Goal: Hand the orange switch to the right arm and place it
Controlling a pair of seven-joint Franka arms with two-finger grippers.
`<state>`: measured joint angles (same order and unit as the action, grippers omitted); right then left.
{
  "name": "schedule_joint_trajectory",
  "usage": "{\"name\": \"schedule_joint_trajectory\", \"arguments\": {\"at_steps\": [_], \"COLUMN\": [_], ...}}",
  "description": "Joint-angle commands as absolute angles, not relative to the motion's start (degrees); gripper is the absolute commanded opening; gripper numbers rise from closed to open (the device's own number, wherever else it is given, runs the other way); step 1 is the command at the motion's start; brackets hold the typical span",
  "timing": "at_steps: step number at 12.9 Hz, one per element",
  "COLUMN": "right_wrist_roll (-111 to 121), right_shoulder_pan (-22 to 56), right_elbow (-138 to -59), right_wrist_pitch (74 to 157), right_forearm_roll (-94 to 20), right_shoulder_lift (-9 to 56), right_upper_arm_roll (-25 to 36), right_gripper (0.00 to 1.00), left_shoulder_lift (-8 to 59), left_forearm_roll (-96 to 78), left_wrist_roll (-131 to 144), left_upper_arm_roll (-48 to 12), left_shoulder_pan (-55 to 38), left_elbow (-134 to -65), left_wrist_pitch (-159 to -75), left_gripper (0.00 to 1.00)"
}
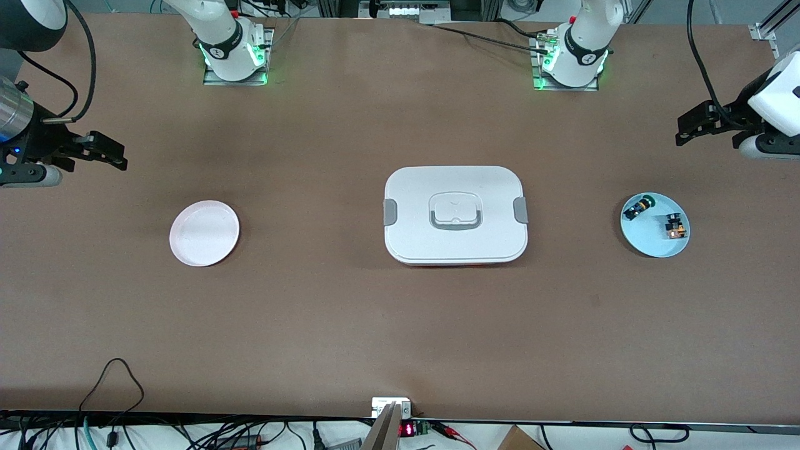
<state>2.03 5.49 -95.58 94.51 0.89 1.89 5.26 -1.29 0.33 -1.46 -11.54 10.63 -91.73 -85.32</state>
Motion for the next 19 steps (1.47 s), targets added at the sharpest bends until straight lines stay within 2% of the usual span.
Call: {"name": "schedule_joint_trajectory", "arguments": {"at_steps": [1, 11, 15, 19], "right_wrist_roll": [1.9, 1.9, 1.8, 1.8], "right_shoulder_pan": [5.5, 5.7, 5.8, 6.4], "right_elbow": [-94.7, -94.7, -94.7, -94.7], "right_wrist_pitch": [94.5, 94.5, 94.5, 94.3], "right_forearm_roll": [0.5, 0.5, 0.5, 0.6], "right_shoulder_lift": [2.2, 2.3, 2.8, 2.7], "right_upper_arm_roll": [5.3, 5.3, 5.3, 5.3], "right_gripper": [1.00, 1.00, 1.00, 1.00], "left_shoulder_lift": [-1.0, -0.4, 2.6, 9.8], "left_forearm_roll": [0.3, 0.5, 1.1, 6.6], "left_wrist_roll": [-1.1, -0.9, -1.1, -5.3], "left_upper_arm_roll": [-12.0, -12.1, -11.9, -11.9], "left_shoulder_pan": [10.7, 10.5, 10.6, 10.9], "left_elbow": [-90.8, -89.6, -89.6, -89.1], "left_wrist_pitch": [-84.2, -83.9, -84.4, -84.7], "left_gripper": [1.00, 1.00, 1.00, 1.00]}}
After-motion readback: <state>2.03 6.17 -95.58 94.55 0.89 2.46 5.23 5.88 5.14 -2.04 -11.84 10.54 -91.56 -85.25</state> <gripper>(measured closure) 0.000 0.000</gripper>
